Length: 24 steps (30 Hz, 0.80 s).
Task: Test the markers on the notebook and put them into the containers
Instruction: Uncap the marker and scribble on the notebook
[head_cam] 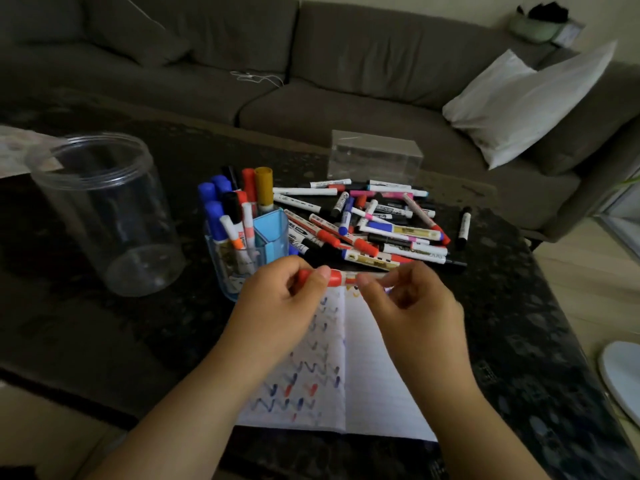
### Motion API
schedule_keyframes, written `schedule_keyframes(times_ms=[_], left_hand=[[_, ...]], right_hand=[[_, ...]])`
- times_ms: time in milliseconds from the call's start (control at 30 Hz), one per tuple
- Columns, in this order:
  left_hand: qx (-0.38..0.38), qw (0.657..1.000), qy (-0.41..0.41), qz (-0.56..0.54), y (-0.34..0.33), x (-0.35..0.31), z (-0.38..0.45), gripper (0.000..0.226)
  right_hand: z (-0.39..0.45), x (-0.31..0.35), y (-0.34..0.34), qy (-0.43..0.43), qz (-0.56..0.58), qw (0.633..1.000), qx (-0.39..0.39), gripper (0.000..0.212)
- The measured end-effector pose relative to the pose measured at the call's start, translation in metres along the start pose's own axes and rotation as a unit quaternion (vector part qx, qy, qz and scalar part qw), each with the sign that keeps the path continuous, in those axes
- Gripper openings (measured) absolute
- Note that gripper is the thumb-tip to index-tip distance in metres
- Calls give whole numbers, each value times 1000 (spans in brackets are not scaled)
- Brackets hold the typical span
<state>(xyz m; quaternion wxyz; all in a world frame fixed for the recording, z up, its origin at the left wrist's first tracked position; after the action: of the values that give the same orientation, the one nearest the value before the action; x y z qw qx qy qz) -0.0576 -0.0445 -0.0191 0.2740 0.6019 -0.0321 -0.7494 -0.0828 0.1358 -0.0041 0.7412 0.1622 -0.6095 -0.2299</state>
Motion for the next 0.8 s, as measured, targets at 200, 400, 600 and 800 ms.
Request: schedule_keyframes(times_ms=[200,400,600,800], left_hand=[[18,998,-30,45,21,-4,-10,24],[-22,991,-98,89,51,-17,-13,48],[-34,973,-109,200,63,-9,-14,39],[-52,975,-111,186,66,-11,-14,37]], right_hand=[[-20,51,-47,247,-185,949,61,29],[-15,81,-34,244,-132,961,18,14],[9,112,-20,160,2,987,29,8],[31,109,-79,122,-106,978,133,14]])
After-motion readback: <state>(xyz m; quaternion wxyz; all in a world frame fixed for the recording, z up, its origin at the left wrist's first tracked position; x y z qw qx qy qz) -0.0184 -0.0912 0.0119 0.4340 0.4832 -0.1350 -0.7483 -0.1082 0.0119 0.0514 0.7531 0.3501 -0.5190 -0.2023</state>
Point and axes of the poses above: each hand's wrist, its own z-axis towards the middle knuckle, its own y-axis out of the back of the hand, x = y × z, the point moved 10 cm from there along z, towards the middle knuckle, and after that the axes turned 4 degrees about -y, right-handed, at the moved point
